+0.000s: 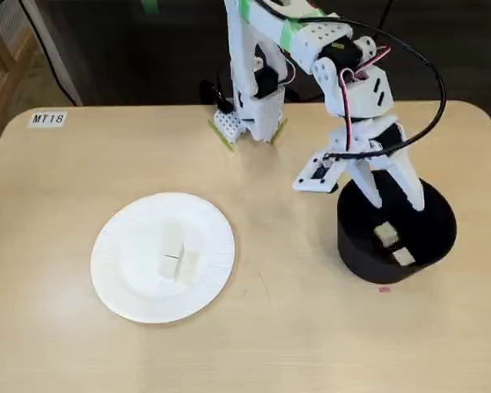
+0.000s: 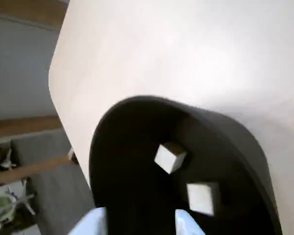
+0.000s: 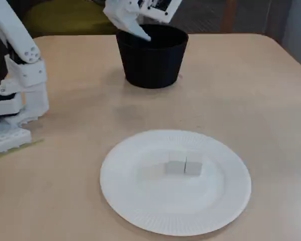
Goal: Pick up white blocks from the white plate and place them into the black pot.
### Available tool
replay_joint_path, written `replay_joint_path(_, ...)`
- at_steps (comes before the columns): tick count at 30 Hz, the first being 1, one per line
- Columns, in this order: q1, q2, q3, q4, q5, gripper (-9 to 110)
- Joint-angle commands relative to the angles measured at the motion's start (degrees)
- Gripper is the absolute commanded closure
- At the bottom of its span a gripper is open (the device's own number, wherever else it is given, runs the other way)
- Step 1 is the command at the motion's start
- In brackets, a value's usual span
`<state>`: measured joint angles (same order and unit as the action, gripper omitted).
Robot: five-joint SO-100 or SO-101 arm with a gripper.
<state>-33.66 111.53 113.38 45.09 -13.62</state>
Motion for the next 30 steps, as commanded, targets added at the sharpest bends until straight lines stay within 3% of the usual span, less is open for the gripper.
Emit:
replay_joint_path(1, 4.13, -0.53, -8.61, 6.15, -0.97, 104)
replay_joint_path(8, 14.68, -10.90, -34.98, 34.54, 4.31, 104)
replay_joint_path(16, 34.10, -8.09, -33.93, 47.81, 28.92, 104)
replay_joint_path(23, 45.70, -7.21, -23.73, 50.01, 52.12, 104)
replay_joint_path(30, 55.99, -7.38, -18.37, 50.10, 65.30, 104)
